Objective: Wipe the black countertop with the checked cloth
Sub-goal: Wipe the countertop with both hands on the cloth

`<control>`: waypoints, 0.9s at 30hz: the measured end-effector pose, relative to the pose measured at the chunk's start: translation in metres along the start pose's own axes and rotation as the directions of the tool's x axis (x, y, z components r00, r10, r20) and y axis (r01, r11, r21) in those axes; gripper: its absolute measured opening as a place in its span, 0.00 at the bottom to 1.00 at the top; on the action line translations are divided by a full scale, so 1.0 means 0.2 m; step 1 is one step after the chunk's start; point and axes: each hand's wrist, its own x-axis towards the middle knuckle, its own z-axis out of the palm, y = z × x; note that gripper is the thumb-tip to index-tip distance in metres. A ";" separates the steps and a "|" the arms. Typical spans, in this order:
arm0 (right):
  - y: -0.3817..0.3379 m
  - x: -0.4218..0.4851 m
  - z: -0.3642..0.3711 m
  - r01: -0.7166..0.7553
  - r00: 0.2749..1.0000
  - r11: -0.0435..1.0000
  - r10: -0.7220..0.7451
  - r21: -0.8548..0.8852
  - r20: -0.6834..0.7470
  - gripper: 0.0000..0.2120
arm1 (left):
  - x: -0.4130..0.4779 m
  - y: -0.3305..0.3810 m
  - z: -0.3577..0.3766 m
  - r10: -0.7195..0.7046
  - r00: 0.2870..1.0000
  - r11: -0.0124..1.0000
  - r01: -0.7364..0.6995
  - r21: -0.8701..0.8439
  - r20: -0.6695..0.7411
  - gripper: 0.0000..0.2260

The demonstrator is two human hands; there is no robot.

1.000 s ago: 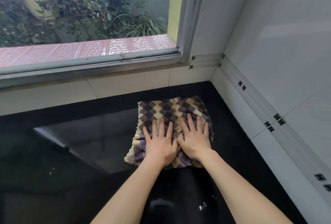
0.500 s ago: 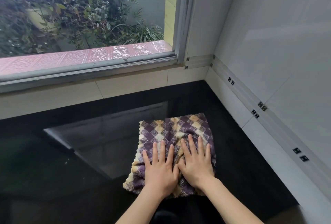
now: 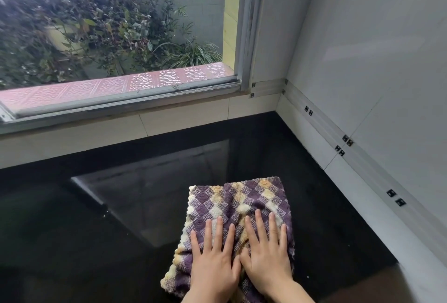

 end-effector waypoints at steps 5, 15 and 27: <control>-0.05 -0.13 0.03 0.016 0.994 1.000 -0.015 0.005 -0.104 0.40 | -0.12 -0.02 0.03 0.064 0.998 0.998 -0.063 0.020 -0.025 0.32; -0.05 -0.27 0.04 -0.046 0.986 0.999 0.042 -0.022 -0.161 0.42 | -0.19 0.03 0.06 0.153 0.978 0.987 -0.143 0.077 -0.142 0.35; 0.06 -0.32 -0.04 -0.228 0.965 0.973 0.231 0.040 -0.121 0.37 | -0.17 0.21 0.07 0.158 0.986 0.987 -0.156 0.044 -0.046 0.38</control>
